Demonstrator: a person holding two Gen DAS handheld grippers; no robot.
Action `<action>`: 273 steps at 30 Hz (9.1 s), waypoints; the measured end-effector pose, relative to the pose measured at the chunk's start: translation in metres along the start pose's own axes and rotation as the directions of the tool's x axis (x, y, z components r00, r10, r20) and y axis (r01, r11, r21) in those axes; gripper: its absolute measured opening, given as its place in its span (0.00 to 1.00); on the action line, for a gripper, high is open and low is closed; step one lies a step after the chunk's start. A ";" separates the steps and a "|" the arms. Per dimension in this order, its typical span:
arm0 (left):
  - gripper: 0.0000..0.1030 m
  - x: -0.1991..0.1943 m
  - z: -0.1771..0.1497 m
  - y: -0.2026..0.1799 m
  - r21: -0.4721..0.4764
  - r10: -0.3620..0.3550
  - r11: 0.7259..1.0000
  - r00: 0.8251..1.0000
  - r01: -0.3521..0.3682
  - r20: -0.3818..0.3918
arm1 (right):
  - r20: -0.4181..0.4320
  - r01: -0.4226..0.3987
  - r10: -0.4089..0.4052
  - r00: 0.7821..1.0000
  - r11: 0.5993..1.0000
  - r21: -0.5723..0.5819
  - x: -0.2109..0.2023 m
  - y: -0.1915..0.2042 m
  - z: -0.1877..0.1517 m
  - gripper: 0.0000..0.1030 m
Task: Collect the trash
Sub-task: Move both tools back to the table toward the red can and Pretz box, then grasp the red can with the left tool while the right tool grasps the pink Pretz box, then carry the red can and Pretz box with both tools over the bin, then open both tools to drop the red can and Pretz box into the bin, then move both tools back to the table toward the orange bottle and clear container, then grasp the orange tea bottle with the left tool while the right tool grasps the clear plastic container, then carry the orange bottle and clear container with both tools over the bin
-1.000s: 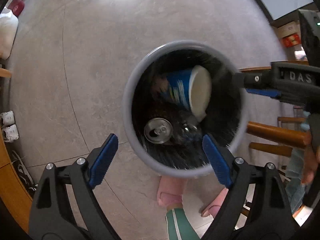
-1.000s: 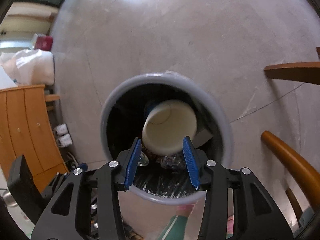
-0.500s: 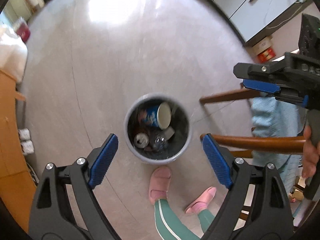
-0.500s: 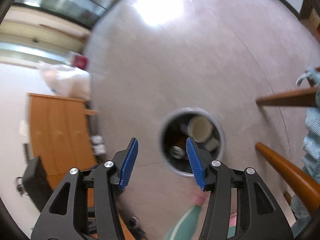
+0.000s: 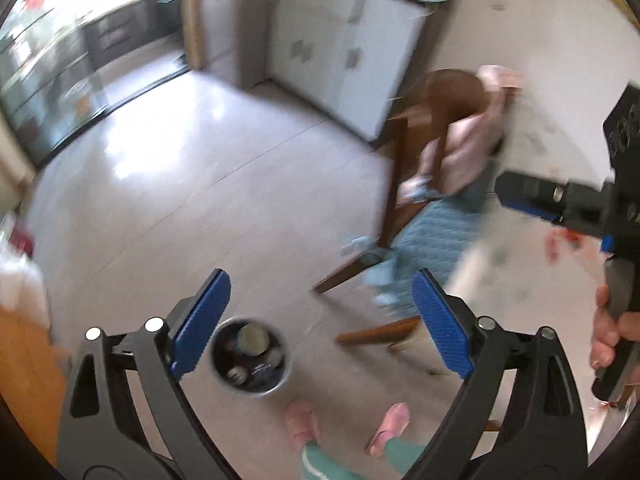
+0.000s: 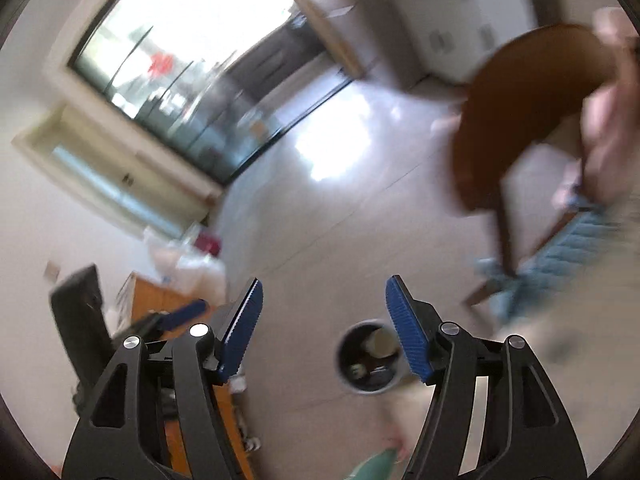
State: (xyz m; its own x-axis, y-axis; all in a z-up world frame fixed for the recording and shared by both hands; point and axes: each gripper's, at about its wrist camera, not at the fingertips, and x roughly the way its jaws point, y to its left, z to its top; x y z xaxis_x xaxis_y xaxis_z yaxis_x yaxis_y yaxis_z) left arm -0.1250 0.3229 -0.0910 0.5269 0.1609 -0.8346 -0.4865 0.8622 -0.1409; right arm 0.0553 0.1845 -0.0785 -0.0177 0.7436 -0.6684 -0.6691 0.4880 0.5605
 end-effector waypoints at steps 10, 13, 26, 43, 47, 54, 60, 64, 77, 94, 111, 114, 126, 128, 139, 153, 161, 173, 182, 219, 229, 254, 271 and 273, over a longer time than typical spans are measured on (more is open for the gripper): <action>0.93 0.023 0.016 -0.219 0.334 -0.225 0.915 0.974 0.225 -0.039 | 0.144 0.269 -0.330 0.933 0.904 0.331 -0.196 -0.187 -0.060 0.68; 0.93 0.035 0.018 -0.270 0.373 -0.291 0.878 0.953 0.300 -0.082 | 0.150 0.316 -0.406 0.901 0.854 0.414 -0.232 -0.223 -0.084 0.68; 0.93 0.114 0.025 -0.414 0.503 -0.309 0.773 0.922 0.387 -0.234 | 0.063 0.377 -0.505 0.861 0.717 0.586 -0.274 -0.322 -0.124 0.74; 0.67 0.187 0.060 -0.455 0.477 -0.332 0.769 0.904 0.425 -0.270 | -0.039 0.420 -0.503 0.863 0.672 0.610 -0.222 -0.382 -0.074 0.74; 0.62 0.190 0.061 -0.449 0.467 -0.361 0.761 0.892 0.451 -0.273 | -0.074 0.465 -0.536 0.841 0.646 0.605 -0.204 -0.387 -0.057 0.81; 0.62 0.187 0.067 -0.431 0.461 -0.351 0.777 0.903 0.429 -0.248 | -0.143 0.583 -0.617 0.774 0.605 0.542 -0.176 -0.387 -0.038 0.86; 0.62 0.187 0.073 -0.417 0.444 -0.352 0.790 0.906 0.422 -0.235 | -0.175 0.628 -0.646 0.743 0.582 0.517 -0.164 -0.390 -0.039 0.86; 0.62 0.184 0.073 -0.412 0.445 -0.357 0.788 0.905 0.425 -0.232 | -0.181 0.645 -0.656 0.733 0.586 0.491 -0.158 -0.389 -0.041 0.83; 0.62 0.161 0.079 -0.371 0.397 -0.341 0.834 0.923 0.384 -0.176 | -0.147 0.595 -0.600 0.786 0.671 0.442 -0.166 -0.371 -0.038 0.81; 0.62 0.061 0.042 -0.159 0.148 -0.155 0.977 0.988 0.154 -0.005 | -0.049 0.293 -0.289 0.956 0.941 0.170 -0.084 -0.175 0.007 0.81; 0.62 0.088 -0.082 0.120 -0.148 0.054 0.986 0.984 -0.080 -0.171 | -0.336 0.052 -0.051 0.941 0.999 -0.005 0.164 0.026 -0.048 0.81; 0.62 0.129 -0.099 0.148 -0.145 0.032 0.987 0.975 -0.065 -0.219 | -0.376 0.069 -0.062 0.925 0.998 0.006 0.202 0.028 -0.068 0.81; 0.62 0.306 -0.168 0.204 0.009 -0.003 1.000 0.930 0.007 -0.367 | -0.509 0.167 -0.052 0.859 0.969 0.183 0.358 -0.042 -0.177 0.81; 0.62 0.339 -0.181 0.208 0.060 0.005 0.998 0.920 0.020 -0.391 | -0.521 0.180 -0.046 0.852 0.961 0.210 0.378 -0.057 -0.197 0.81; 0.80 0.446 -0.235 0.224 0.192 -0.112 0.944 0.810 0.267 -0.575 | -0.577 0.205 0.086 0.813 0.884 0.421 0.462 -0.116 -0.290 0.85; 0.85 0.349 -0.201 0.252 0.156 -0.074 0.975 0.893 0.159 -0.444 | -0.627 0.198 0.062 0.777 0.920 0.337 0.449 -0.091 -0.259 0.85; 0.85 0.243 -0.156 0.244 0.036 -0.092 0.993 0.948 0.108 -0.306 | -0.570 0.094 0.055 0.820 0.969 0.229 0.370 -0.014 -0.184 0.85; 0.85 0.071 -0.041 0.161 0.013 -0.100 0.995 0.991 0.101 -0.088 | -0.251 -0.111 0.141 0.958 0.985 0.132 0.165 0.059 -0.031 0.85; 0.85 0.029 0.014 -0.016 0.271 -0.240 0.931 0.970 0.243 -0.045 | 0.005 0.069 -0.072 0.997 0.970 0.231 -0.042 -0.066 -0.027 0.85; 0.85 0.079 -0.161 -0.662 0.729 -0.344 0.018 0.689 0.685 -0.638 | -0.037 0.316 -0.546 0.837 0.427 0.847 -0.337 -0.313 -0.390 0.84; 0.84 0.123 -0.197 -0.695 0.755 -0.183 -0.057 0.737 0.653 -0.651 | -0.063 0.348 -0.577 0.814 0.399 0.848 -0.331 -0.314 -0.411 0.60; 0.64 0.083 -0.132 -0.632 0.795 -0.308 -0.047 0.748 0.604 -0.587 | 0.069 0.264 -0.695 0.715 0.361 0.895 -0.396 -0.292 -0.402 0.19; 0.64 0.052 -0.002 -0.499 0.796 -0.454 0.314 0.818 0.518 -0.353 | 0.187 0.304 -0.535 0.824 0.695 0.651 -0.349 -0.293 -0.220 0.19; 0.63 0.051 0.006 -0.482 0.787 -0.453 0.363 0.832 0.499 -0.319 | 0.188 0.306 -0.505 0.843 0.736 0.604 -0.337 -0.290 -0.198 0.19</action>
State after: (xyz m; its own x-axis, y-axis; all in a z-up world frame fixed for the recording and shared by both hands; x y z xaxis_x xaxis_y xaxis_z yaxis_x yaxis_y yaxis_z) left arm 0.1404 -0.0816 -0.0622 0.4365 -0.4104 -0.8007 0.6351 0.7709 -0.0489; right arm 0.1076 -0.2979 -0.1127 0.4628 0.4664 -0.7539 -0.0493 0.8627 0.5034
